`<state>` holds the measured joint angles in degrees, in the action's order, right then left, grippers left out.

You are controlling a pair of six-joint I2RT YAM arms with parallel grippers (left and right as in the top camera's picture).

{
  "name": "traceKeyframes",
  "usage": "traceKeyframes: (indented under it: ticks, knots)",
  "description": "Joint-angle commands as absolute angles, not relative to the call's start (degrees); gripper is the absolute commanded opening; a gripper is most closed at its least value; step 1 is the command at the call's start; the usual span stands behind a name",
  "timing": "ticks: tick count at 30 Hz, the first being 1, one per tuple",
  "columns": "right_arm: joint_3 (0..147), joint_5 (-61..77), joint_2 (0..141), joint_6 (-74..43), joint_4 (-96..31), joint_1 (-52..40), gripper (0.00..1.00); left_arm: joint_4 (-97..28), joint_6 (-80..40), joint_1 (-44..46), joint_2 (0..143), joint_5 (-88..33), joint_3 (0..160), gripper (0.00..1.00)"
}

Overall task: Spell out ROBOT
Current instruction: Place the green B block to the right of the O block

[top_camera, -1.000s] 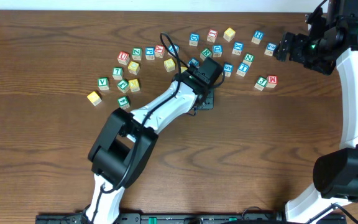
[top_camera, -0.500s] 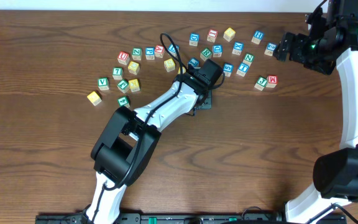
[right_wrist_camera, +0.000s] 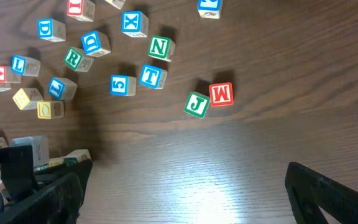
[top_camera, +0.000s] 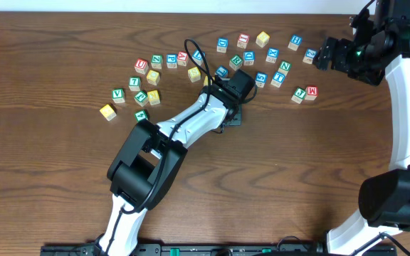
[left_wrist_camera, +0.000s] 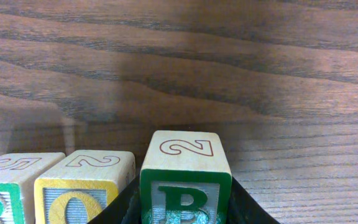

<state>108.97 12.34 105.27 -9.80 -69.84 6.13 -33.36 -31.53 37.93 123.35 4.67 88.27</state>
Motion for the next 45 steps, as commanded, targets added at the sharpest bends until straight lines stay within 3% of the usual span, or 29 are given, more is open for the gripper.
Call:
traceKeyframes:
  ticks: [1, 9, 10, 12, 26, 45]
  knots:
    - [109.75, 12.12, 105.14, -9.13, -70.06, 5.85, 0.99, -33.52, -31.83, 37.69, 124.18, 5.63, 88.84, 0.31]
    - [109.75, 12.12, 105.14, -9.13, -70.06, 5.85, 0.99, -33.52, -31.83, 37.69, 124.18, 5.61, 88.84, 0.32]
    - [109.75, 12.10, 105.14, -9.13, -70.04, 5.85, 0.99, -33.54, -31.83, 37.69, 124.18, 5.61, 88.84, 0.51]
    - [109.75, 12.10, 105.14, -9.13, -70.04, 5.85, 0.99, -33.54, -31.83, 37.69, 124.18, 5.56, 88.84, 0.53]
    - [109.75, 12.12, 105.14, -9.13, -70.04, 5.85, 0.99, -33.54, -31.77, 37.69, 122.61, 4.97, 88.86, 0.53]
    - [109.75, 11.94, 105.14, -9.17, -69.10, 5.85, 0.99, -40.49, -25.50, 36.14, 103.57, 5.21, 88.86, 0.53]
